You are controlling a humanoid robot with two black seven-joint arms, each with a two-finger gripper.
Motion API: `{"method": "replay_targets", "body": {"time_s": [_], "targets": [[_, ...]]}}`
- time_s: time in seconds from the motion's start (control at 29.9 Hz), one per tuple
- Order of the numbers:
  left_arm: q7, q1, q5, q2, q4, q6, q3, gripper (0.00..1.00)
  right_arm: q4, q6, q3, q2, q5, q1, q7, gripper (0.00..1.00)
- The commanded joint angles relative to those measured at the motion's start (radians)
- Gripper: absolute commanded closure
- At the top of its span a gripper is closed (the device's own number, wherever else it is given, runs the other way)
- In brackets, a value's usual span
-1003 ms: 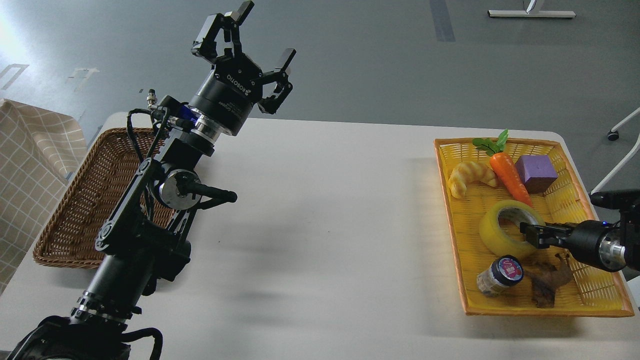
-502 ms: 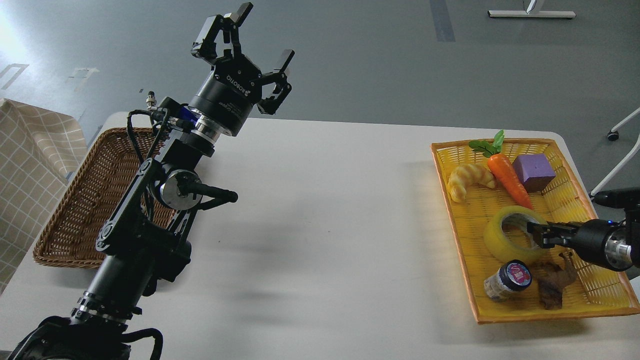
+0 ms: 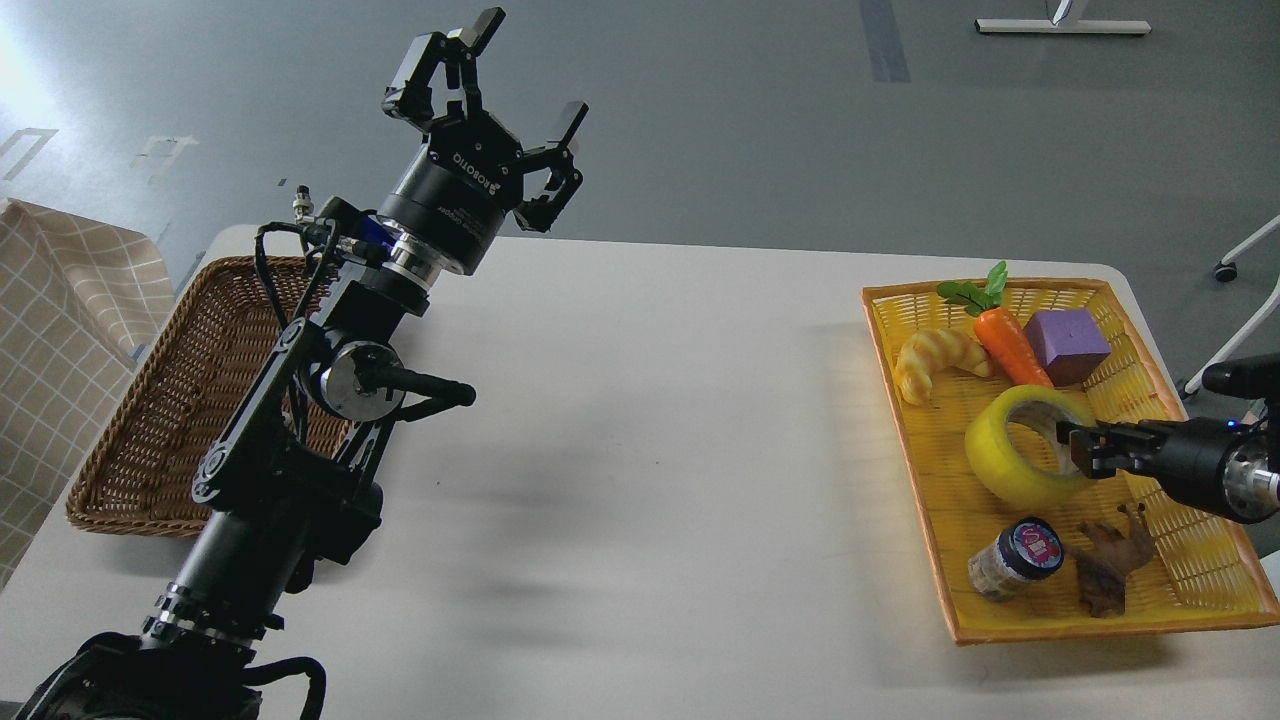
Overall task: Place and transfer tape with both arms
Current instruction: 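Grip the yellow tape roll and lift it from the tray, then carry the tape roll toward the left arm and set it on the table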
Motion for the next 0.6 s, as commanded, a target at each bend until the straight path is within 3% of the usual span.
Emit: {"method": "replay_targets", "body": {"time_s": [0.0, 0.27, 0.4, 0.57], "targets": [[0.000, 0.000, 0.000, -0.002, 0.000, 0.000, 0.000, 0.02, 0.042, 0.000, 0.019, -0.039, 0.053, 0.016, 0.000, 0.80], [0.001, 0.000, 0.003, -0.003, 0.000, 0.003, 0.000, 0.02, 0.062, 0.000, 0.020, -0.029, 0.087, 0.190, -0.002, 0.80], [0.001, 0.000, 0.003, -0.002, -0.001, 0.014, 0.000, 0.02, 0.061, 0.000, -0.030, 0.092, 0.076, 0.263, -0.011, 0.80], [0.001, 0.000, 0.003, 0.006, -0.001, 0.014, 0.005, 0.02, -0.009, 0.000, -0.256, 0.235, 0.061, 0.447, -0.022, 0.80]]}}
